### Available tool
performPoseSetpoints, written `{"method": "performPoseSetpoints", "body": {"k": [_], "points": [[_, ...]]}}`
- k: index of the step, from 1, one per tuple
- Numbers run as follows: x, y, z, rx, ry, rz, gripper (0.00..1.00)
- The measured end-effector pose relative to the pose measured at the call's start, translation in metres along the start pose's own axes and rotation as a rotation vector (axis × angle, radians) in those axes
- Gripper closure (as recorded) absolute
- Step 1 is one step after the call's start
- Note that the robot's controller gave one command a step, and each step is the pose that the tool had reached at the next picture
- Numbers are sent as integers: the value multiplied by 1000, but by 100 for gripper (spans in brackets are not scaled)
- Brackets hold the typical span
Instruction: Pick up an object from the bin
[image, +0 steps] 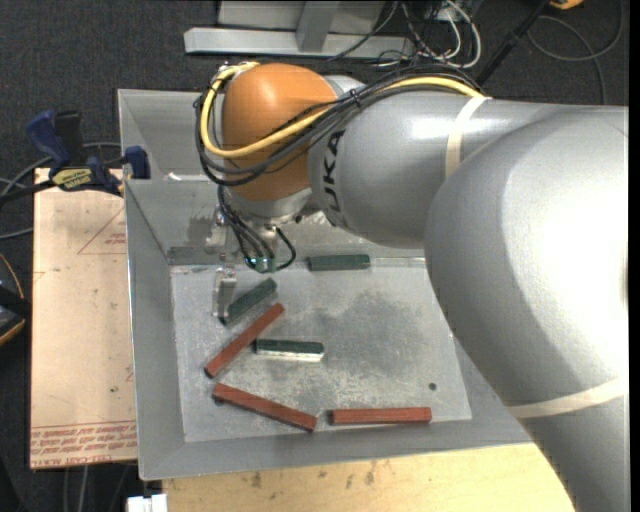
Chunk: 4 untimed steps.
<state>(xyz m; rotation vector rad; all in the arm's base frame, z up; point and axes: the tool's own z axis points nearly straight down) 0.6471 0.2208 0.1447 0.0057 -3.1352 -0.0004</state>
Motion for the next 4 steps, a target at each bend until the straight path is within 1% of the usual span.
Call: {"method": "performPoseSetpoints", "body": {"k": [1, 2, 3, 4], "points": [[-2, -1, -5, -1, -7, 3, 0], [17, -28, 67, -6, -18, -223, 100], [17, -28, 67, -6, -18, -223, 100], [13, -58, -112, -1, -19, -196, 100]]}}
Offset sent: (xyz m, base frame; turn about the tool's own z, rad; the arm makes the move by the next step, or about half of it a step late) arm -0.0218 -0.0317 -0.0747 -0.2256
